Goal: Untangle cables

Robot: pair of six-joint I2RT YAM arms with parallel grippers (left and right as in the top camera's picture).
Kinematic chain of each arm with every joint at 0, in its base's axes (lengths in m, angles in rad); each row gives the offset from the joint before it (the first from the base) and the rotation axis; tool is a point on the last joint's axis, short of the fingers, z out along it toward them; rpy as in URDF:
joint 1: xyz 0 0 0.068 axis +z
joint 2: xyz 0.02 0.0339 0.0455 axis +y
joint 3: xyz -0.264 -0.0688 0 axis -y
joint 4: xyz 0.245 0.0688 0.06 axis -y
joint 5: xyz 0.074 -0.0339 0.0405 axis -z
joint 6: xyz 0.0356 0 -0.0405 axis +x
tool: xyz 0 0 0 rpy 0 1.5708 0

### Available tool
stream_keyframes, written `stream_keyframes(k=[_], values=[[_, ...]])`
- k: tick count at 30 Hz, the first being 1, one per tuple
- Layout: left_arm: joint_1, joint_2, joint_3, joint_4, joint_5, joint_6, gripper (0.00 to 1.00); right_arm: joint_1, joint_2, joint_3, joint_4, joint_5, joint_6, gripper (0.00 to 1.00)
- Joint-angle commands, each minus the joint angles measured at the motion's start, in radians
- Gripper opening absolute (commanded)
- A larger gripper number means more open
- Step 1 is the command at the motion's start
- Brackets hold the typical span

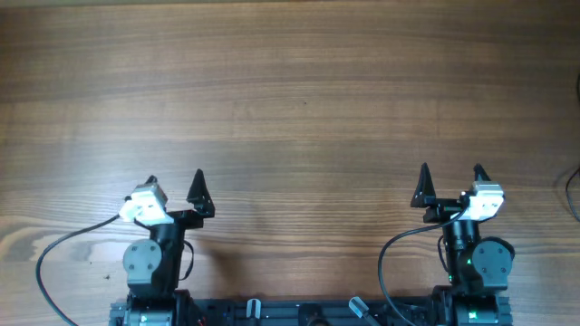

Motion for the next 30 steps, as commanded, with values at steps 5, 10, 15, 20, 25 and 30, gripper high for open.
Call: stream_keyframes(k=[5, 10, 15, 20, 25, 30], values=[[-0.006, 0.085, -0.004, -0.005, 0.019, 0.024, 1.0, 0.003, -0.001, -0.001, 0.004, 0.016, 0.016, 1.0], [-0.006, 0.086, -0.004, -0.005, 0.019, 0.024, 1.0, 0.003, -0.001, -0.001, 0.004, 0.016, 0.017, 1.0], [-0.005, 0.083, -0.004, -0.005, 0.019, 0.024, 1.0, 0.003, -0.001, -0.001, 0.004, 0.016, 0.016, 0.99], [-0.005, 0.023, -0.004, -0.005, 0.019, 0.024, 1.0, 0.003, -0.001, -0.001, 0.004, 0.016, 0.016, 1.0], [-0.006, -0.02, -0.004, -0.005, 0.02, 0.024, 1.0, 0.003, -0.001, -0.001, 0.004, 0.016, 0.017, 1.0], [-0.005, -0.075, -0.004, -0.005, 0.019, 0.024, 1.0, 0.003, -0.001, -0.001, 0.004, 0.016, 0.017, 1.0]])
